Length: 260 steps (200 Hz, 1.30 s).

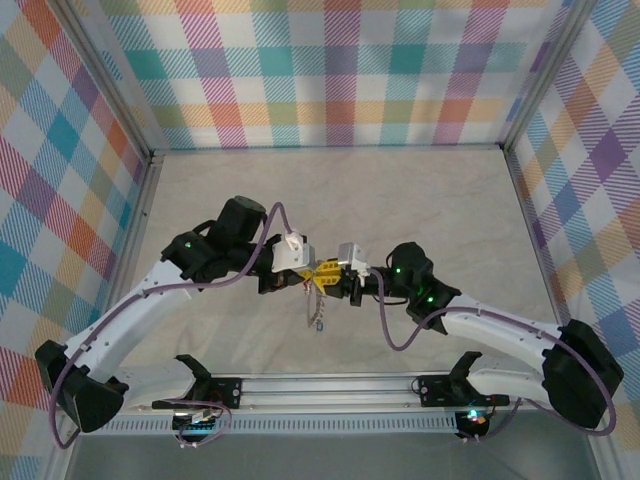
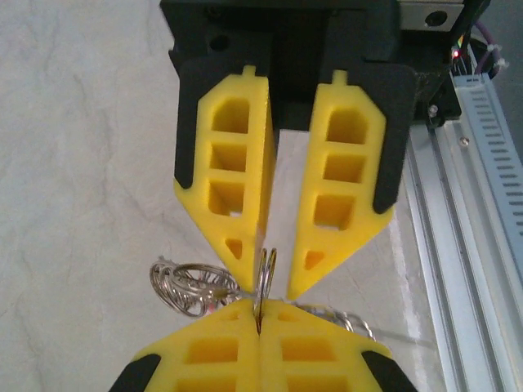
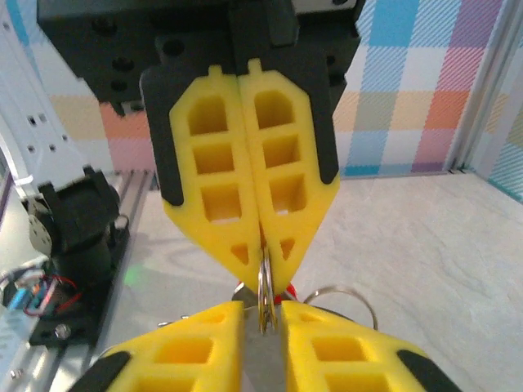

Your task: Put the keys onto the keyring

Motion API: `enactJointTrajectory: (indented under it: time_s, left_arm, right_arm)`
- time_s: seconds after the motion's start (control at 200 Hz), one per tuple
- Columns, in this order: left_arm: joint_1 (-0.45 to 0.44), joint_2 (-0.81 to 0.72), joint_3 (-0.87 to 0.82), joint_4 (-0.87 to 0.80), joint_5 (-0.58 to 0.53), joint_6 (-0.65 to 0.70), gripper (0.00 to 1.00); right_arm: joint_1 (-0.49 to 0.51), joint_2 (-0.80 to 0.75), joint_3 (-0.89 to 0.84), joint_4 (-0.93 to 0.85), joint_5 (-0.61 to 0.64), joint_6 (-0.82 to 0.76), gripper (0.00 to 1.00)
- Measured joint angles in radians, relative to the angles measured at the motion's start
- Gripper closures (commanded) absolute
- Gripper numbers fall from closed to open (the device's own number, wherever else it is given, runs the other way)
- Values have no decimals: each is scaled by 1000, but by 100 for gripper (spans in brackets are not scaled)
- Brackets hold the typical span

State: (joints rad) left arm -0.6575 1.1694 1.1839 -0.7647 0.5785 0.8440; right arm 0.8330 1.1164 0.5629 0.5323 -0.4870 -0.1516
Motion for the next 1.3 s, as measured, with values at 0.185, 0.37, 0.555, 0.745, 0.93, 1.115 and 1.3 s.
enactJointTrajectory:
  time_s: [0.185, 0.37, 0.555, 0.745, 0.93, 1.115, 1.3]
  left_arm:
    - [-2, 65, 101, -137, -53, 56, 100]
    - [-39, 110, 163, -236, -129, 85, 100]
    - [-69, 141, 170, -270, -180, 93, 100]
    - [-72, 144, 173, -274, -197, 93, 100]
    - [-73, 144, 174, -272, -196, 92, 100]
    - [-72, 144, 174, -269, -196, 89, 100]
    - [-72, 144, 174, -269, -196, 78, 98]
  right_arm:
    - [0, -21, 99, -241, 21, -132, 73]
    - [0, -17, 148, -344, 24, -183, 71]
    - [0, 29, 153, -354, 14, -177, 71]
    - [0, 53, 167, -354, -3, -171, 73]
    - [0, 54, 167, -354, -21, -156, 77]
    - [-1, 61, 167, -345, -39, -137, 79]
    - [-2, 69, 167, -332, -57, -115, 91]
